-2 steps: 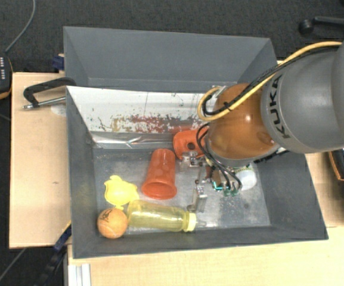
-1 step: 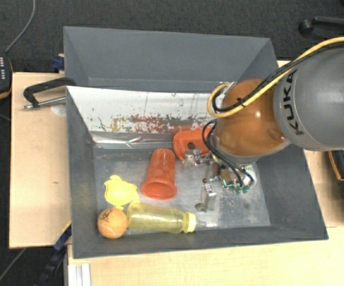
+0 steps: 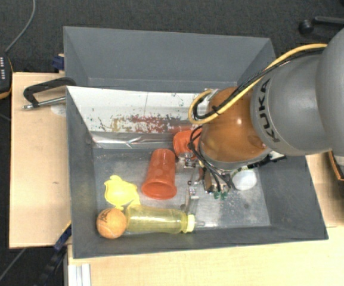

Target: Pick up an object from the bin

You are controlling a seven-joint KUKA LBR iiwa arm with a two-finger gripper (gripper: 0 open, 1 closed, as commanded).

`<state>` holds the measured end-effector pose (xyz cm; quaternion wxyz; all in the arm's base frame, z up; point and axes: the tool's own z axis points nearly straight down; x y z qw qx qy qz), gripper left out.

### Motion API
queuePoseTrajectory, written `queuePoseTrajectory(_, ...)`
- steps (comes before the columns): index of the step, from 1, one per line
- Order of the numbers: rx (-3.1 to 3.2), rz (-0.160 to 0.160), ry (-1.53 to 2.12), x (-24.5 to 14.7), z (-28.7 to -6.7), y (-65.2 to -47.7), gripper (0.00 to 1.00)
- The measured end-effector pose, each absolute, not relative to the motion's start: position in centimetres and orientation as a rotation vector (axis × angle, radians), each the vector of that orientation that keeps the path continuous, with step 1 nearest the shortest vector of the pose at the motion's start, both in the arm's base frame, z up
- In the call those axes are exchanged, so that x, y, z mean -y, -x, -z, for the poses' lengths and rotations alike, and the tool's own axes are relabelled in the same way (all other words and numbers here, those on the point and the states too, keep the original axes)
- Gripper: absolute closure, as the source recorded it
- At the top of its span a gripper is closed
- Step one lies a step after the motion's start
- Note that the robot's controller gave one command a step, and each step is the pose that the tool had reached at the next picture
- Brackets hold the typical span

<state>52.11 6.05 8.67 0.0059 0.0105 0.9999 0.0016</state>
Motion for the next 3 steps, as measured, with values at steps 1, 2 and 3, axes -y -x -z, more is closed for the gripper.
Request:
queuePoseTrajectory(1, -3.115, -0.004, -0.037, -7.2, -7.8, -51.9, 0.0)
queuePoseTrajectory(2, -3.111, -0.013, -0.111, -13.2, -7.4, -50.8, 1.0)
queuePoseTrajectory(3, -3.111, -0.013, -0.112, -13.2, -7.4, -50.8, 1.0)
